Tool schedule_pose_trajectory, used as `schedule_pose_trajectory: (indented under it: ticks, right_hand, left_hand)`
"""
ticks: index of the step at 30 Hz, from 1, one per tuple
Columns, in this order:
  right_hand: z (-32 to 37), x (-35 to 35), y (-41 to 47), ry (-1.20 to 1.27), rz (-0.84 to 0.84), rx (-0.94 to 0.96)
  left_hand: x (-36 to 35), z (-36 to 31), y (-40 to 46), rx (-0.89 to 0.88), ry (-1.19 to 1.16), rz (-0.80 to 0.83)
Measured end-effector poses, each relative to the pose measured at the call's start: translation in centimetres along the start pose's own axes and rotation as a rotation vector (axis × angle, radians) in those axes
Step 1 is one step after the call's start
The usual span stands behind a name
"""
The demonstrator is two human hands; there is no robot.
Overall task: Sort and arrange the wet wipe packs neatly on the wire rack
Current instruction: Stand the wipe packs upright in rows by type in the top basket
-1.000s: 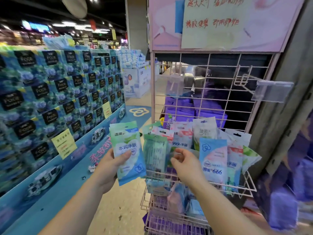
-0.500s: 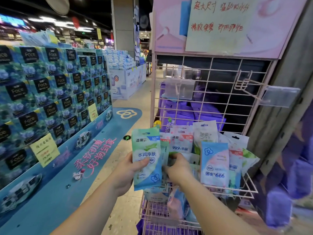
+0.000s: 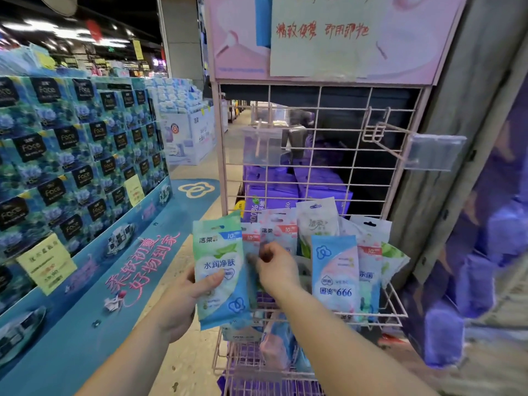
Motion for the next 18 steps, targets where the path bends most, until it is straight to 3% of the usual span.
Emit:
schedule_pose_trajectory:
  ticks: [5,9,18]
  right_hand:
    - [0.1,0.2,-1.2,-0.065,-0.114,0.083]
    - [1.0,4.4,-2.5,-0.024,-0.286,0.181]
    - [0.1,10.8,-3.3,-0.248,-0.367,0.186]
  left_hand:
    - [-0.4,-0.5,0.2,-0.031,0.040,0.054]
    - [-0.8,-2.3,1.0,-0.147,0.045,0.023]
    - [-0.6,-1.6,1.8,-0.202,-0.044,-0.075]
Point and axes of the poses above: each hand's wrist, its own y-axis towards the middle knuckle, its own x-axis out of the back of the hand, z = x × y, the point moved 6 cm from there along y, towards the middle knuckle, and after that the axes turned 4 degrees about z, right-handed, at the moved point
